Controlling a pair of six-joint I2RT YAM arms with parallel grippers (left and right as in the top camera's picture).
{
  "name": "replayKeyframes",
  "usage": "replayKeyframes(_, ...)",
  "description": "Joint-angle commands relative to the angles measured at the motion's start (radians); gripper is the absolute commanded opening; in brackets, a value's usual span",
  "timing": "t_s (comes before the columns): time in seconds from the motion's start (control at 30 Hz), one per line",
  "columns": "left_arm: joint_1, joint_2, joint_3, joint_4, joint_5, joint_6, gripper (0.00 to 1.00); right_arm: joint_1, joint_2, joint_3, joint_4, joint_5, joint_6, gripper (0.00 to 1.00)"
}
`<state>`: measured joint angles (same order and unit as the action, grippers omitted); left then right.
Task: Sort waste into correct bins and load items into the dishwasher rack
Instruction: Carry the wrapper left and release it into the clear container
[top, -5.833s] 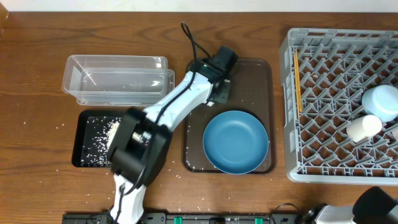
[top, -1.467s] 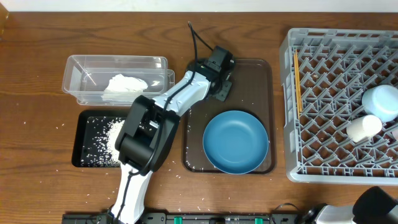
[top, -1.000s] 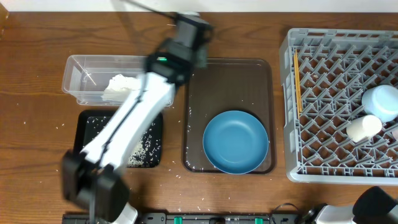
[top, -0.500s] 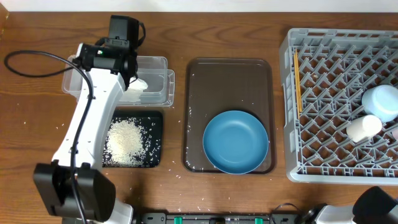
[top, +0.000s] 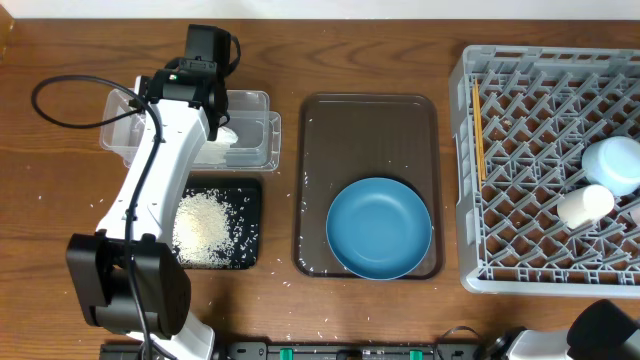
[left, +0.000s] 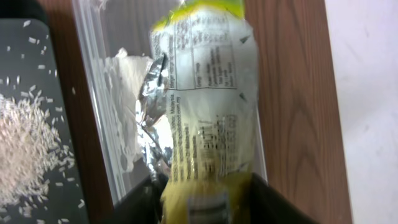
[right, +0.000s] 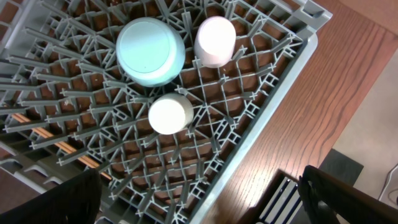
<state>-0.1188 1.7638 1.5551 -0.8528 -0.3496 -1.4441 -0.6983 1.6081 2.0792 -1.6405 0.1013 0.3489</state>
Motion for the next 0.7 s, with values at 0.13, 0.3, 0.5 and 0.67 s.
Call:
replayKeyframes(0.13,0.003,0.008,-0.008,-0.014,-0.01,-0.009,0.57,-0.008,0.0,-0.001,-0.001,-0.001,0.013,0.99)
replayKeyframes(0.3,0.003,0.008,-0.008,-0.013,-0.011,-0.009,0.61,-0.008,0.0,-0.001,-0.001,-0.001,0.013,0.99)
replayKeyframes(0.5,0.003,-0.01,-0.008,-0.013,-0.013,0.028,0.62,-0.008,0.0,-0.001,-0.001,-0.001,0.014,0.99)
replayKeyframes(0.67,0.003,-0.108,-0.008,-0.022,-0.028,0.137,0.66,-0.008,0.0,-0.001,-0.001,-0.001,0.014,0.99)
